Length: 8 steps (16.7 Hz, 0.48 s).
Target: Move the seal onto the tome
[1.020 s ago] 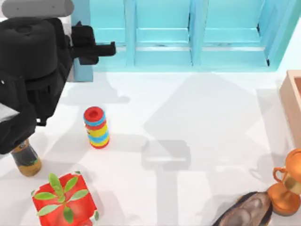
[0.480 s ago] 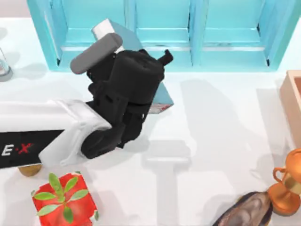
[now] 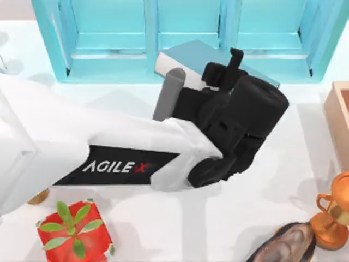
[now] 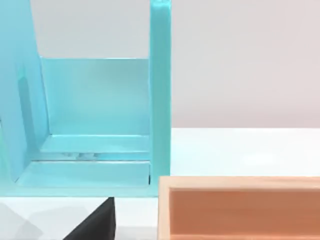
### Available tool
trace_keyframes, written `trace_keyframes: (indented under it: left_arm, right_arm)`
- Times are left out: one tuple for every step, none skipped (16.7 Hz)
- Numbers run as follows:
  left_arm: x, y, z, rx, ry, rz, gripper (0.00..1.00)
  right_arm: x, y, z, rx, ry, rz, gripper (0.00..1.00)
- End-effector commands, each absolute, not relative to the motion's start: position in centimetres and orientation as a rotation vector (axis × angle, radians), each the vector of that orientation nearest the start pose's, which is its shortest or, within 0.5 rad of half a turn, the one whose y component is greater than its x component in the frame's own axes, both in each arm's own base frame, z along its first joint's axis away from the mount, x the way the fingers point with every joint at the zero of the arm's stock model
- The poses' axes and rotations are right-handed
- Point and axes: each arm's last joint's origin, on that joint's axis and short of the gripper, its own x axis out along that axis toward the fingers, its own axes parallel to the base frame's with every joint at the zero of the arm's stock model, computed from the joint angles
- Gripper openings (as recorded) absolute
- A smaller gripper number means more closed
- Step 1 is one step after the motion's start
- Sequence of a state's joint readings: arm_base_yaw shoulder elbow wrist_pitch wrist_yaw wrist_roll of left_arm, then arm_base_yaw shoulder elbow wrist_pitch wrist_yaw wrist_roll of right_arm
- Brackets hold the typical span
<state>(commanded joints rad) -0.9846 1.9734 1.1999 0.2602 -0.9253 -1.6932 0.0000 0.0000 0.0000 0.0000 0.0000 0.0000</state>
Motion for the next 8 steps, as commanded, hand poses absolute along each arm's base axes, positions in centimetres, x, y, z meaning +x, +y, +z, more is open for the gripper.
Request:
trace_keyframes:
  left_arm:
    - [25.6, -34.6, 16.6, -1.329, 0.23, 0.229, 0.0]
    - [25.5, -35.5, 16.1, -1.383, 0.212, 0.242, 0.0]
    - [25.5, -36.3, 15.5, -1.428, 0.194, 0.254, 0.0]
    - [25.6, -37.0, 15.0, -1.465, 0.177, 0.265, 0.0]
    - [25.6, -37.5, 14.5, -1.491, 0.161, 0.275, 0.0]
    - [25.7, -37.9, 14.1, -1.511, 0.146, 0.284, 0.0]
    - [25.8, -38.3, 13.7, -1.525, 0.134, 0.29, 0.0]
    - [25.9, -38.5, 13.5, -1.536, 0.124, 0.294, 0.0]
  right_arm:
    - [10.6, -0.1, 16.0, 0.0, 0.0, 0.0, 1.0]
    - [10.6, -0.1, 16.0, 0.0, 0.0, 0.0, 1.0]
    - [10.6, -0.1, 16.0, 0.0, 0.0, 0.0, 1.0]
    - [10.6, -0.1, 16.0, 0.0, 0.0, 0.0, 1.0]
    - [10.6, -0.1, 16.0, 0.0, 0.0, 0.0, 1.0]
    - [10.6, -0.1, 16.0, 0.0, 0.0, 0.0, 1.0]
    - [10.6, -0.1, 16.0, 0.0, 0.0, 0.0, 1.0]
    - [10.6, -0.1, 16.0, 0.0, 0.0, 0.0, 1.0]
